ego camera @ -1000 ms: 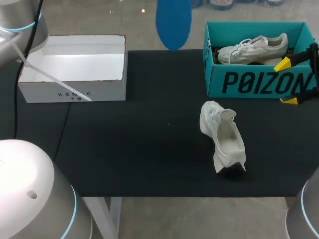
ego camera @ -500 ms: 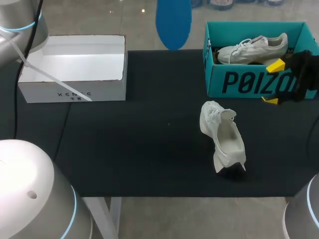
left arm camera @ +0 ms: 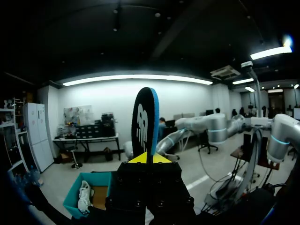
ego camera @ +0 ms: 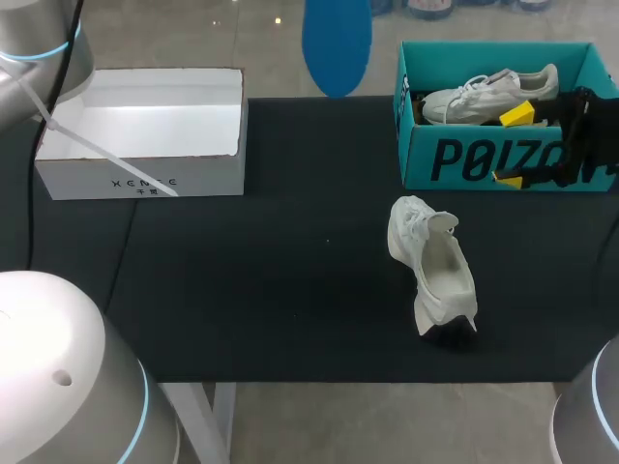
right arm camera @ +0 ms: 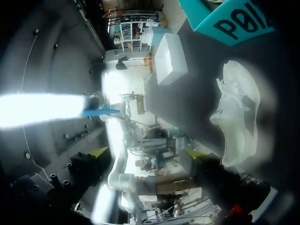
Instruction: Take the shoe out of the shoebox, open the shoe tongue, remove and reinsert the insole, then place the shoe into the shoebox
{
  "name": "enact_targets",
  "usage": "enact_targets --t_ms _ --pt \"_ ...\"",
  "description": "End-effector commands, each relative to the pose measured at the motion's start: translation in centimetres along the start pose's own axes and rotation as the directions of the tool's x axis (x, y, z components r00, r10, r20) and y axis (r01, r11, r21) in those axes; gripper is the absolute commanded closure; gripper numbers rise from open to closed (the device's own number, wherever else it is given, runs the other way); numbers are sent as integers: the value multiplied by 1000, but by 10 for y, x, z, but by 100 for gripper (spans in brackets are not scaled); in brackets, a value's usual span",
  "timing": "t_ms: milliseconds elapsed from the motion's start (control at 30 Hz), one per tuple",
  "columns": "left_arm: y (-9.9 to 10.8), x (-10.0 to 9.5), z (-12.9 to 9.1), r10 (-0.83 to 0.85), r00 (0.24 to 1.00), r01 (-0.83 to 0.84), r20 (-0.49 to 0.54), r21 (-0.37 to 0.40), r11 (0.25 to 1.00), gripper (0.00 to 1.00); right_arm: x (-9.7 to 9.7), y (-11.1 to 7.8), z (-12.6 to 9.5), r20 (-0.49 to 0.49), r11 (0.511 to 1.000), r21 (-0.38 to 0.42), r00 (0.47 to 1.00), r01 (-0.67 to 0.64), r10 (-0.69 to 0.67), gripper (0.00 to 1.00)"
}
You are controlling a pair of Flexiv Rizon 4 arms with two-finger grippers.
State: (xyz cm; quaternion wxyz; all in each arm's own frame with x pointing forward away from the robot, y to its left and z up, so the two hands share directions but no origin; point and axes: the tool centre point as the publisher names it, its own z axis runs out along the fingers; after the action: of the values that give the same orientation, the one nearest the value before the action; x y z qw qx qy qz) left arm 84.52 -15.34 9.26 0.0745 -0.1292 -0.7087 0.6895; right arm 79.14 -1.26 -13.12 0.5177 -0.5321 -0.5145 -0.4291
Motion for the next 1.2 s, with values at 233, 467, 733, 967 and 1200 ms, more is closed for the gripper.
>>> enact_targets --t_ms 233,467,733,967,1200 --pt "0 0 0 0 1000 0 -1 0 1000 100 -1 23 40 -5 1000 -15 1000 -19 19 0" --pt "0 0 0 0 1000 0 -1 0 1000 100 2 29 51 14 999 -43 1000 -13 13 0" --pt "0 0 0 0 1000 0 -1 0 1000 100 6 33 53 -1 1000 -16 1000 -17 17 0" --pt "0 0 0 0 1000 0 -1 0 1000 100 6 33 53 -1 1000 -16 1000 -17 17 0" --pt "0 0 0 0 1000 0 -1 0 1000 100 6 33 53 -1 1000 -16 1000 -17 17 0"
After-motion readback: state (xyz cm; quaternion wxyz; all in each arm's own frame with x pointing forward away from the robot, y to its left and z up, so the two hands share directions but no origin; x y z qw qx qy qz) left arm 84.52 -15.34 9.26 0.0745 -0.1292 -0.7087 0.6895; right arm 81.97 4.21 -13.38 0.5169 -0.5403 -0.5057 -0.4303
